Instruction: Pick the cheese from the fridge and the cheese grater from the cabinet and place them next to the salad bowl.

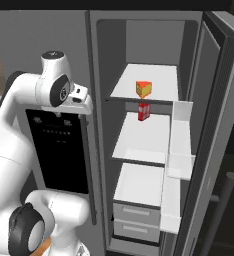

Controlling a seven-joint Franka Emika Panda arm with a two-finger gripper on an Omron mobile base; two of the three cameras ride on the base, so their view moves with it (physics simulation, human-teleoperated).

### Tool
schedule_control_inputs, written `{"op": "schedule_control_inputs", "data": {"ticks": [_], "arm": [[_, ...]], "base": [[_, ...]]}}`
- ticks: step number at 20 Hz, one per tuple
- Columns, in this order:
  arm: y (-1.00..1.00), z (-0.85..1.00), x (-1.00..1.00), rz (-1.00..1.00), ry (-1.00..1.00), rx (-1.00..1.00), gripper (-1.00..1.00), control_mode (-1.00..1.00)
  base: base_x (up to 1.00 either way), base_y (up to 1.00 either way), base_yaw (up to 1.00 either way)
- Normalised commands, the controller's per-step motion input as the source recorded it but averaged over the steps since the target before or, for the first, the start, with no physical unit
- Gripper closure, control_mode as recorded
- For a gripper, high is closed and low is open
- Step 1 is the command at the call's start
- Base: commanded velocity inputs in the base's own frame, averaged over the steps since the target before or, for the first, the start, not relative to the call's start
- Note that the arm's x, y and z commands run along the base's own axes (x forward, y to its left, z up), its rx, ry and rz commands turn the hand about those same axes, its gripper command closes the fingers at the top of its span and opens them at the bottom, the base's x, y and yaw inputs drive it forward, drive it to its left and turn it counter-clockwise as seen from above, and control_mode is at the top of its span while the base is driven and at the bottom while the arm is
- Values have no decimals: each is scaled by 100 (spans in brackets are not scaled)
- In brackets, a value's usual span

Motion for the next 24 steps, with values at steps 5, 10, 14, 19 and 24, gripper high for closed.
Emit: {"op": "schedule_control_inputs", "data": {"ticks": [5,10,14,19,24], "arm": [[-6,0,0,0,0,0,-100,-100],[-71,8,-4,4,-3,0,-100,-100],[-73,5,-2,1,-2,0,-100,-100],[-63,16,0,0,-7,0,-100,-100],[-34,15,0,0,-12,0,-100,-100]], "base": [[0,0,0],[0,0,0],[0,0,0],[0,0,0],[0,0,0]]}}
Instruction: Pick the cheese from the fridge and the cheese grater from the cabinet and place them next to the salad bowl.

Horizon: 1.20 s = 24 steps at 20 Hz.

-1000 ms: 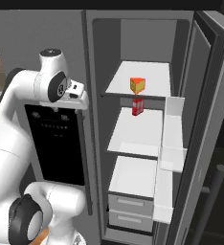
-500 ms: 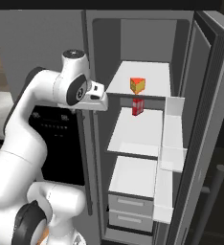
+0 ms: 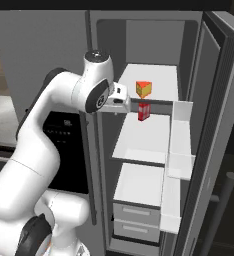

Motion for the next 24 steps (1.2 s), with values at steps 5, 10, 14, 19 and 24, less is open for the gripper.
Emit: {"op": "schedule_control_inputs", "data": {"ticks": [5,10,14,19,24], "arm": [[-28,13,0,0,-20,0,-100,-100],[-30,5,0,2,-17,0,-100,-100],[-30,7,0,1,-11,0,-100,-100],[-16,17,1,-2,-1,0,-100,-100],[-11,20,8,-10,0,0,-100,-100]], "base": [[0,0,0],[0,0,0],[0,0,0],[0,0,0],[0,0,0]]}}
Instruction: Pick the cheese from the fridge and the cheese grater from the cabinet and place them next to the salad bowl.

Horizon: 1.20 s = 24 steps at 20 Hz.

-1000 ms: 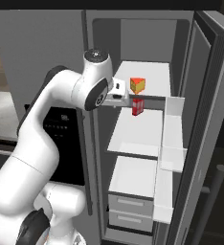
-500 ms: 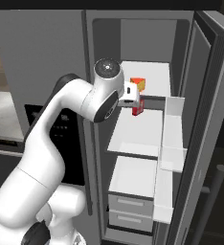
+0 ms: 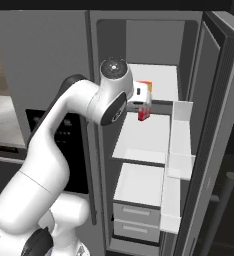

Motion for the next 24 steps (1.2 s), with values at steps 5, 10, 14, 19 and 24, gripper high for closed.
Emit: {"op": "schedule_control_inputs", "data": {"ticks": [5,10,14,19,24], "arm": [[-8,10,3,-11,0,0,-100,-100],[0,2,0,-1,1,0,-100,-100],[0,-8,21,0,-1,0,-100,-100],[-6,-2,36,0,0,0,-100,-100],[-19,0,46,0,0,1,-100,-100]], "base": [[0,0,0],[0,0,0],[0,0,0],[0,0,0],[0,0,0]]}}
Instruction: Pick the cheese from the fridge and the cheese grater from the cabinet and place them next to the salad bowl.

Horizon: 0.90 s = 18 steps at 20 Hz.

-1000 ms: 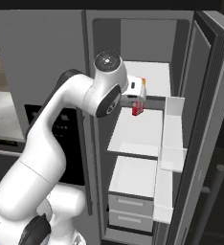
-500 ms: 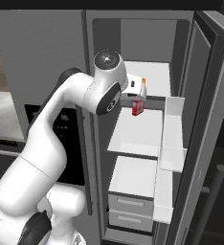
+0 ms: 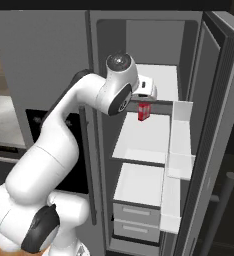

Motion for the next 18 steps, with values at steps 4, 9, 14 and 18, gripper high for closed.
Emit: {"op": "schedule_control_inputs", "data": {"ticks": [4,9,14,18], "arm": [[-27,0,39,0,0,2,-100,-100],[-24,0,33,0,0,4,-100,-100],[-10,0,25,0,0,2,-100,-100],[-3,0,26,0,0,1,-100,-100]], "base": [[0,0,0],[0,0,0],[0,0,0],[0,0,0]]}}
